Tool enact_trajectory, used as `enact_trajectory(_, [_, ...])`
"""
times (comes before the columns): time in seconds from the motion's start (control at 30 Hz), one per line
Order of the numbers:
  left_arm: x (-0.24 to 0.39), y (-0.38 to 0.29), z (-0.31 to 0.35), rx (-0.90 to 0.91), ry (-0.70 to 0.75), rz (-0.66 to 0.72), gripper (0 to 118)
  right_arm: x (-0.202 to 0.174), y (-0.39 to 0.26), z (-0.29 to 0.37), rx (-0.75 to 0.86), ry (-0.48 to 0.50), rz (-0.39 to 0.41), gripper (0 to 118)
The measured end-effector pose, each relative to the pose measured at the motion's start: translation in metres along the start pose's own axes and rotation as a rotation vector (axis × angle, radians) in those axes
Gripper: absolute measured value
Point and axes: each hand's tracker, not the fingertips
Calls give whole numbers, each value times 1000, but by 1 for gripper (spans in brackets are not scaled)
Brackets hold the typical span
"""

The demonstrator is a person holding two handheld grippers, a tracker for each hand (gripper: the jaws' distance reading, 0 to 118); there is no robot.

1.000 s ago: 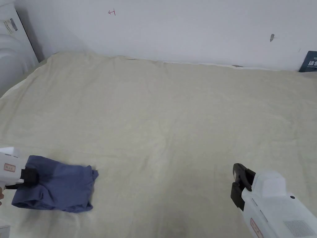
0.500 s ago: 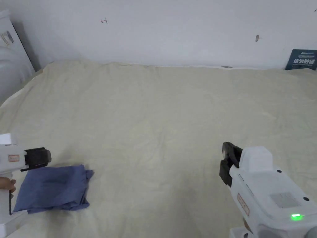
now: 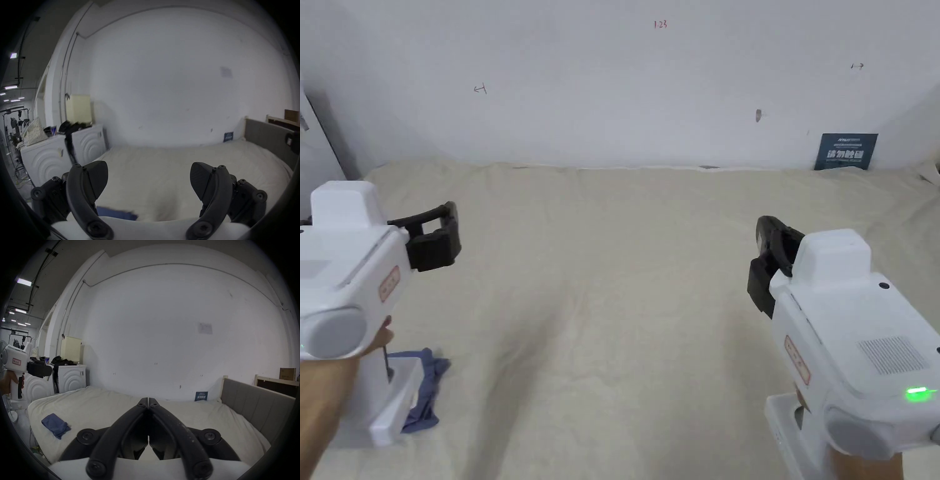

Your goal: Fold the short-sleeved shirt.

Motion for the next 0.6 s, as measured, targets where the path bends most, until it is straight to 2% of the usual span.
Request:
enact_trajectory(0.2, [76,-3,18,156,-73,30,106,30,11,24,33,-68,25,2])
enact_trajectory(0.47, [140,-35,26,180,-145,48,105,65,5,47,18,-170,41,2])
enact_trajectory(0.53, [150,-40,32,174,-158,71,92,71,3,52,16,-193,37,2])
enact_trajectory(0.57, [153,-43,34,176,-162,75,81,74,2,53,13,-200,38,2])
enact_trajectory(0.6, [156,-46,35,181,-160,74,59,77,1,55,11,-209,42,2])
